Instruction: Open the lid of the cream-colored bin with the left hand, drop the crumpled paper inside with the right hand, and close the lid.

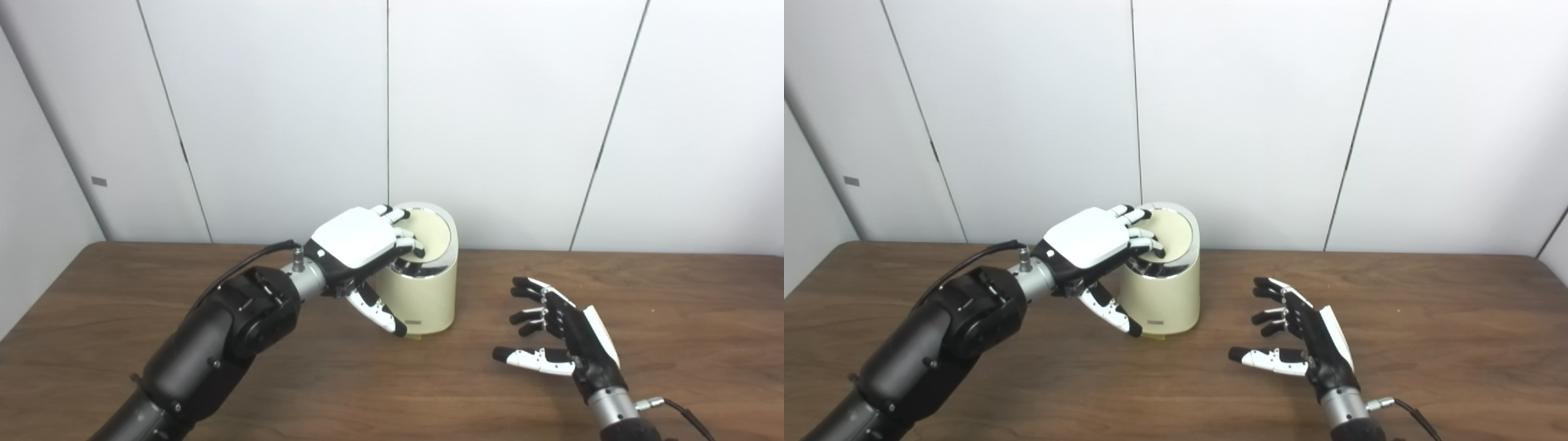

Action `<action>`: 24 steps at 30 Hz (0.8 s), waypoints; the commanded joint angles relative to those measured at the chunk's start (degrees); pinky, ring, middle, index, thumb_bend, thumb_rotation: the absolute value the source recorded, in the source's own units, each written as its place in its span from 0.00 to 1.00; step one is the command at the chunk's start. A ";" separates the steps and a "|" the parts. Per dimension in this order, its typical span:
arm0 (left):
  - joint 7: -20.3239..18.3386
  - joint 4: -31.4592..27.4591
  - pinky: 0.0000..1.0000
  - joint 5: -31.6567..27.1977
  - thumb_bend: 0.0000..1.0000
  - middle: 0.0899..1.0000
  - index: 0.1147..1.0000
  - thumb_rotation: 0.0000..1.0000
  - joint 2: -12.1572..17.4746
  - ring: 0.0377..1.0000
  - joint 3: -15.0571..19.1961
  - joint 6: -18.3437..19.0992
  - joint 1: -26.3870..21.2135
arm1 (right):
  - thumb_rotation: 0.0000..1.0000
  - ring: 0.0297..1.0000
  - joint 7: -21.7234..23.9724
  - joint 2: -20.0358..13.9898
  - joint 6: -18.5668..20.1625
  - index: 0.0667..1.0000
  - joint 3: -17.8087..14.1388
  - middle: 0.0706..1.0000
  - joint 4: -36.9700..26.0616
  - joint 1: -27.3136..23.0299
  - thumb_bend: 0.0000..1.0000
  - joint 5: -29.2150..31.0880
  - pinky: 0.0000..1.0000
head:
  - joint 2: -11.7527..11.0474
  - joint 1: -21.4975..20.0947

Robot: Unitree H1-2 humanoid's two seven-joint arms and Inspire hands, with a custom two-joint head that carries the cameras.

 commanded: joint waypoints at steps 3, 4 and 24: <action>-4.41 1.90 1.00 -0.64 1.00 0.85 0.82 0.49 0.13 1.00 -1.22 1.01 -0.21 | 0.20 0.60 -0.24 -0.21 -1.09 0.79 -0.63 0.77 -1.28 -1.74 0.84 0.65 0.52 | -0.20 -0.24; -4.75 2.06 1.00 -0.84 1.00 0.85 0.82 0.49 0.14 1.00 -1.30 1.08 -0.19 | 0.20 0.60 -0.21 -0.20 -1.11 0.79 -0.68 0.77 -1.25 -1.78 0.84 0.79 0.51 | -0.21 -0.32; 10.44 -4.01 1.00 -11.78 0.85 0.89 0.86 0.44 -2.64 1.00 14.37 1.54 5.88 | 0.18 0.59 -0.42 -0.72 -1.37 0.78 -0.91 0.77 -0.88 -2.46 0.81 0.21 0.50 | -0.64 0.10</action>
